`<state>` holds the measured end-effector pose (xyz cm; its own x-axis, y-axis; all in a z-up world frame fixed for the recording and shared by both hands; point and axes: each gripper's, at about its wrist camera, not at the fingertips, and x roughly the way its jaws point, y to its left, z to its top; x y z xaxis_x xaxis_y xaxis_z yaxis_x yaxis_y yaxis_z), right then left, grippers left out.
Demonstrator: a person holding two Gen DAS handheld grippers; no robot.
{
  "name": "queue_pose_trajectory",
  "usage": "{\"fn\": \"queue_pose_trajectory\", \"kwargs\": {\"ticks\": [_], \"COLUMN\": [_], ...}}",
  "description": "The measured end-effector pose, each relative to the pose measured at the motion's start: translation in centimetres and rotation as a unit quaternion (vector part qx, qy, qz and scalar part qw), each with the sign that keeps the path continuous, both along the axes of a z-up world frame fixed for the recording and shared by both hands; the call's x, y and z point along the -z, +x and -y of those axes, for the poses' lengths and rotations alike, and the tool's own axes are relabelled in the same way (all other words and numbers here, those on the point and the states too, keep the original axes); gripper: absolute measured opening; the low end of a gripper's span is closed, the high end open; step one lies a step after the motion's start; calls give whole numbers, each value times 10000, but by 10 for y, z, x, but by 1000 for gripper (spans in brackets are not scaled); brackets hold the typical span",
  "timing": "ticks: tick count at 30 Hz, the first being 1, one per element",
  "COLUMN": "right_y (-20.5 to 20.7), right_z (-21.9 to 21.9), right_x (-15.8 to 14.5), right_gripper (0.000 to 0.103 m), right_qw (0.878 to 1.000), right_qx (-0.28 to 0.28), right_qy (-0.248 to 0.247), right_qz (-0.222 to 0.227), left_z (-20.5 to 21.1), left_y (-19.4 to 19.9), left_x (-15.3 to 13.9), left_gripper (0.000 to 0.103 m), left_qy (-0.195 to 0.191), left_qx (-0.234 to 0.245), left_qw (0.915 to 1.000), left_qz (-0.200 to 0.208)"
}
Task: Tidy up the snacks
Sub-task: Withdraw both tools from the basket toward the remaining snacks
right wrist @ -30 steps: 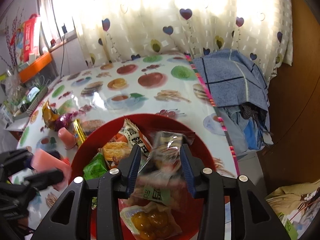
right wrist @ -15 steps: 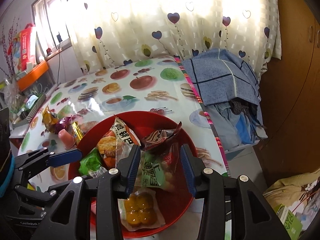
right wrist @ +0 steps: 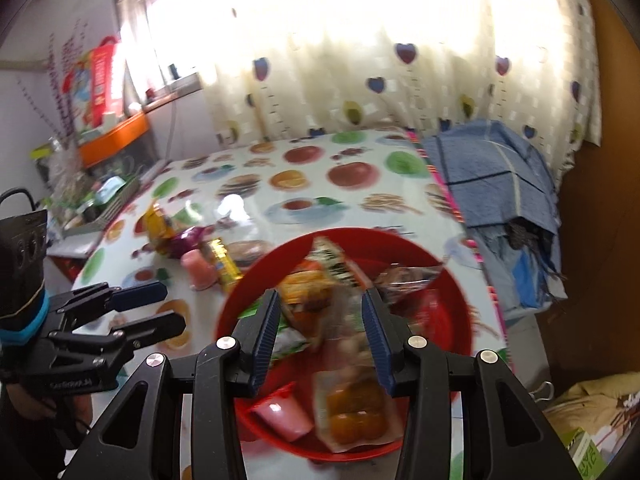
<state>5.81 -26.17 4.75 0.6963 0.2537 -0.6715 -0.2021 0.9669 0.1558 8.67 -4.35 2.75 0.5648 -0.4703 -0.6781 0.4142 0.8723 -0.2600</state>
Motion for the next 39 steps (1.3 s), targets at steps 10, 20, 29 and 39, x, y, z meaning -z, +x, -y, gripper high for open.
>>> {"fn": "queue_pose_trajectory", "kwargs": {"ticks": [10, 20, 29, 39], "right_y": [-2, 26, 68, 115], "right_z": [-42, -75, -117, -162], "right_x": [-6, -4, 12, 50], "right_gripper": [39, 39, 39, 39], "right_qw": [9987, 9958, 9849, 9575], "right_qx": [-484, -840, -1452, -2005], "right_qy": [-141, -344, -766, -1564], "right_qz": [27, -153, -553, -1361], "left_z": [-42, -66, -103, -121], "left_y": [-3, 14, 27, 35], "left_x": [3, 5, 7, -1], "left_gripper": [58, 58, 58, 58], "left_qy": [220, 200, 17, -260], "left_qx": [-535, -724, -1087, -1083], "left_qw": [9983, 9972, 9940, 9937], "left_qz": [51, 45, -67, -79]}}
